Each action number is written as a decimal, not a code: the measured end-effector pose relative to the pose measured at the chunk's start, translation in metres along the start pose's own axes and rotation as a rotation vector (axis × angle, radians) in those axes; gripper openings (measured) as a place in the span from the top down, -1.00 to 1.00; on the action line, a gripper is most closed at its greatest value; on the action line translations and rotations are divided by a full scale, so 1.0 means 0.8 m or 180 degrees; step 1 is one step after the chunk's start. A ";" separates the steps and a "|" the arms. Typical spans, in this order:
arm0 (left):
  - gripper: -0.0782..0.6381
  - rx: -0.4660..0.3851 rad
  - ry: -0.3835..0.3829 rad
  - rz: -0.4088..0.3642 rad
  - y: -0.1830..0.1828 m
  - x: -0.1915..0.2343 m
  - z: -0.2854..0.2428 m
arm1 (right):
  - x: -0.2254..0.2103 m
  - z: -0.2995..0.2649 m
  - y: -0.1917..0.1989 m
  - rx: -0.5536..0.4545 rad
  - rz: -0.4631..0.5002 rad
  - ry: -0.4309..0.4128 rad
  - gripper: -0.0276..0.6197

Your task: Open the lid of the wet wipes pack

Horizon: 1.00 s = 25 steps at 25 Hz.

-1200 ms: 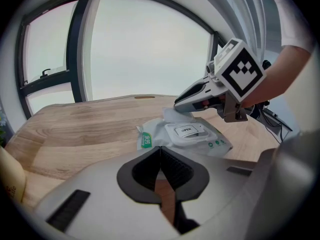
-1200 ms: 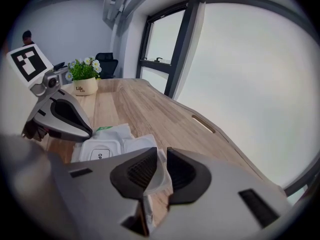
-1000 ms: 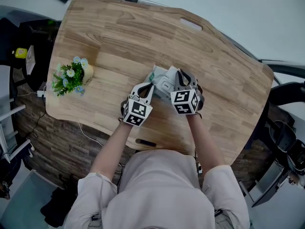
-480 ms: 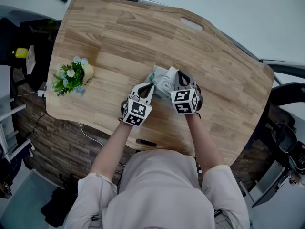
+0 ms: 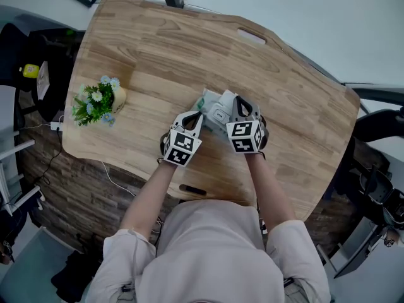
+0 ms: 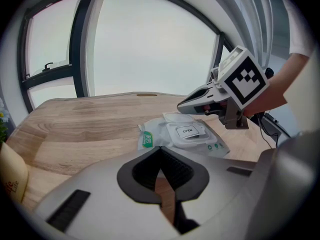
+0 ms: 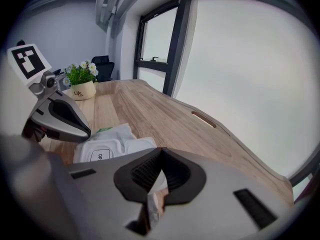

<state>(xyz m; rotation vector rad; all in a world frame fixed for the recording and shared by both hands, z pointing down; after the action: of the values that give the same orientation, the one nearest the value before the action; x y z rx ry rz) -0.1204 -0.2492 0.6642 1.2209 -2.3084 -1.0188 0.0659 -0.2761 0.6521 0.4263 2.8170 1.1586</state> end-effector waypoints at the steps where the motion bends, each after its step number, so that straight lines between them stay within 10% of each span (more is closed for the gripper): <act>1: 0.72 -0.0002 -0.0017 0.0012 -0.001 -0.001 0.003 | -0.001 0.005 -0.003 -0.0040 -0.0016 0.0006 0.89; 25: 0.72 -0.1167 -0.0972 0.0112 -0.086 -0.065 0.223 | 0.011 0.273 -0.038 -0.1412 -0.0767 -0.0115 0.90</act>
<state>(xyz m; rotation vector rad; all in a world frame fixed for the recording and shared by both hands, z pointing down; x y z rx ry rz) -0.1543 -0.1549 0.4934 0.9273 -2.2044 -1.6243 0.0869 -0.1459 0.4756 0.0714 2.3899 1.6302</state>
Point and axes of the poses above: the fingertips, and each gripper's own axes: z backward along the fingers, x to its left, y out of its underside, the point moved 9 cm from there along z, backward along the fingers, and after that the axes turned 12 degrees about -z, right-handed, at the moved point
